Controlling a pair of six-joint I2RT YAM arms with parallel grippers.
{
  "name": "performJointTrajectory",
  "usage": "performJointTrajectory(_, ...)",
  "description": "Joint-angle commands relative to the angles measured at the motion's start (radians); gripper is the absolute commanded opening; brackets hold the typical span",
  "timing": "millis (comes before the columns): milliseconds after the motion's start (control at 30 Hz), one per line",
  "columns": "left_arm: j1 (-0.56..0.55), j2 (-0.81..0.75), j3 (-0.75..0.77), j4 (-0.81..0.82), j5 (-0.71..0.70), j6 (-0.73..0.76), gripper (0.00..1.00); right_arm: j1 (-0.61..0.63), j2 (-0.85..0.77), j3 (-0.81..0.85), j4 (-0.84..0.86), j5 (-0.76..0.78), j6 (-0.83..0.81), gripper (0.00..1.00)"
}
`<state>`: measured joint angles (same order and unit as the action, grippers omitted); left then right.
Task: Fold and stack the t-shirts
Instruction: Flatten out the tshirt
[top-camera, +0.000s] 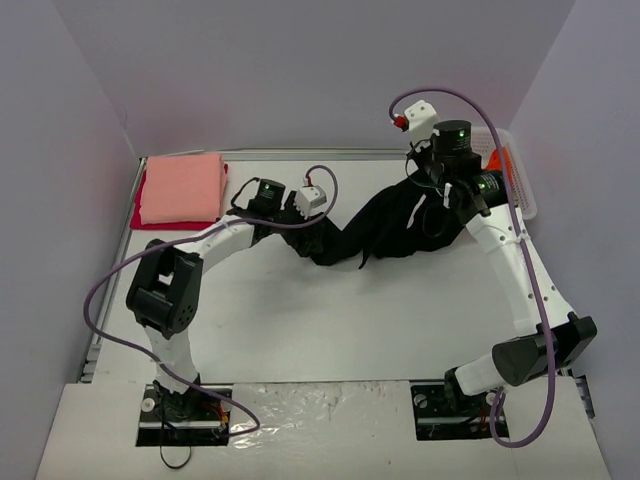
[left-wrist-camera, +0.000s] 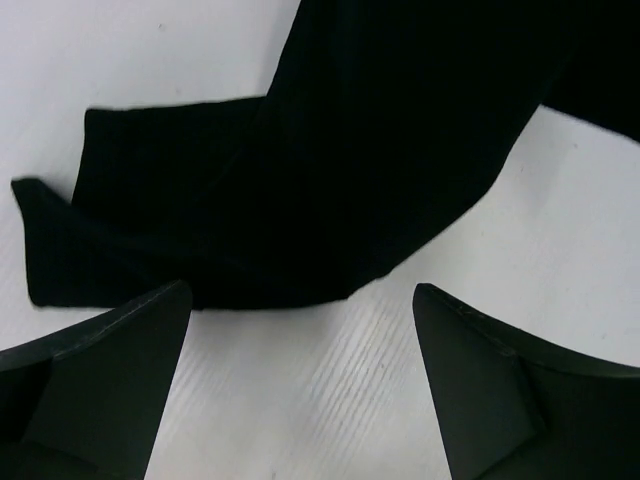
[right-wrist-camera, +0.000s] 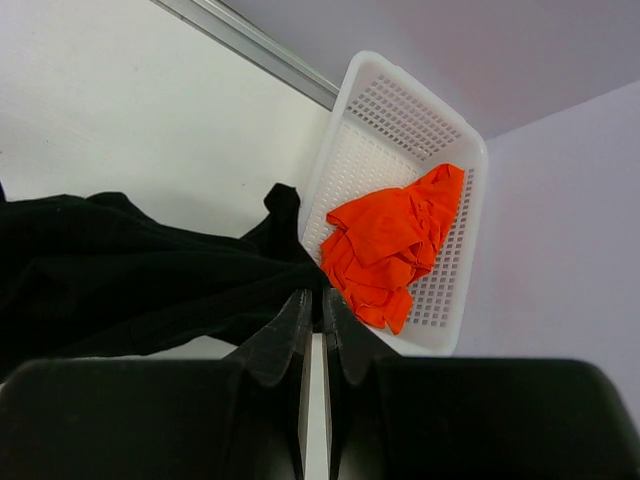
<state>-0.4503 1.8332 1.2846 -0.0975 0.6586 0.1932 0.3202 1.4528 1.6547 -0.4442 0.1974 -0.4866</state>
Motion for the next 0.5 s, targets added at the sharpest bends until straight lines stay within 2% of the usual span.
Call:
performJointTrajectory(0, -0.037, 0.056, 0.112, 0.022, -0.008, -0.028, 0.91, -0.010, -0.008, -0.010, 0.039, -0.003, 0.014, 0.00)
performJointTrajectory(67, -0.054, 0.121, 0.146, 0.005, -0.020, -0.032, 0.89, -0.013, -0.008, -0.015, 0.039, 0.000, 0.010, 0.00)
performJointTrajectory(200, -0.070, 0.190, 0.217, -0.031, 0.005, -0.047, 0.75, -0.023, -0.011, -0.029, 0.038, -0.003, 0.006, 0.00)
performJointTrajectory(467, -0.120, 0.179, 0.176, -0.038, 0.049, -0.011, 0.70, -0.030, 0.018, -0.038, 0.039, -0.018, 0.013, 0.00)
